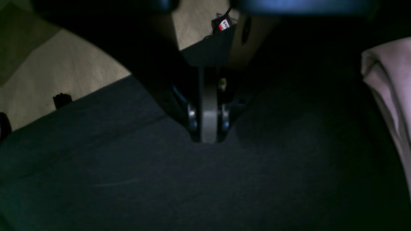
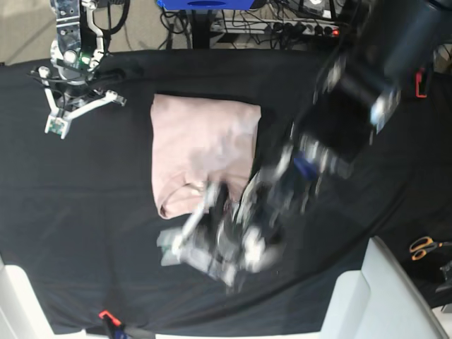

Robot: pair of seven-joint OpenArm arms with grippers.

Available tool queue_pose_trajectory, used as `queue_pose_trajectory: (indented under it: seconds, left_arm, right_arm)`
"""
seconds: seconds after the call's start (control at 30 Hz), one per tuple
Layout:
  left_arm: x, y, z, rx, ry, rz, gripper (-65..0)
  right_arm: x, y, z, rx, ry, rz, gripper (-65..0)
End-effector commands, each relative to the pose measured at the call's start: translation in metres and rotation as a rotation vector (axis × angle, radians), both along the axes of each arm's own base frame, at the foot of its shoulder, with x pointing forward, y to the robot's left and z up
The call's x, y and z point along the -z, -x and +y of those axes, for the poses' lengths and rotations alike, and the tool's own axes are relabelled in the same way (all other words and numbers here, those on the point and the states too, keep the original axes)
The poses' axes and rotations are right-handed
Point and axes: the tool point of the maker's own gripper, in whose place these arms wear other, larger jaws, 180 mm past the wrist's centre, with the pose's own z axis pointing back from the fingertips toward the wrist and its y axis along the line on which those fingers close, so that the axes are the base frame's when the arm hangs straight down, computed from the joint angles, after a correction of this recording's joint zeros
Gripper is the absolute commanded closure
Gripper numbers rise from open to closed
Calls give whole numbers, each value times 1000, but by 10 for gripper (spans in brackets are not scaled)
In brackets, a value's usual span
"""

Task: Fold the T-shirt properly
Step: 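Release the shirt and raise the left gripper away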

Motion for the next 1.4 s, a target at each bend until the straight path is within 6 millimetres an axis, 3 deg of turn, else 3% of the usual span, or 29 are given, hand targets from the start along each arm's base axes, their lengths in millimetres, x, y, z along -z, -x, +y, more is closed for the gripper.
queue_pose_trajectory:
  seconds: [0.0, 0.13, 0.27, 0.5, 0.63, 0.87, 1.13, 1.37]
  left_arm:
    - [-7, 2, 4, -5, 13, -18, 0]
    - [26, 45, 25, -92, 50, 61, 0]
    - [44, 75, 21, -87, 122, 107, 0]
    - [62, 102, 20, -86, 127, 169, 0]
    - [75, 116, 36, -90, 88, 198, 0]
    - [92, 133, 68, -109, 24, 234, 0]
    - [79, 127, 63, -95, 43, 199, 0]
    - [102, 137, 76, -123, 0, 262, 0]
  right_arm:
    - [-9, -7, -4, 1, 20, -38, -15]
    - [-9, -7, -5, 2, 21, -38, -15]
    - [-9, -7, -5, 2, 21, -38, -15]
    - [-8, -7, -5, 3, 20, -37, -15]
    - [-8, -7, -5, 3, 20, -37, -15]
    - [-8, -7, -5, 3, 20, -37, -15]
    - [-8, -7, -4, 1, 19, -37, -15]
    - [-9, -7, -5, 3, 20, -38, -15]
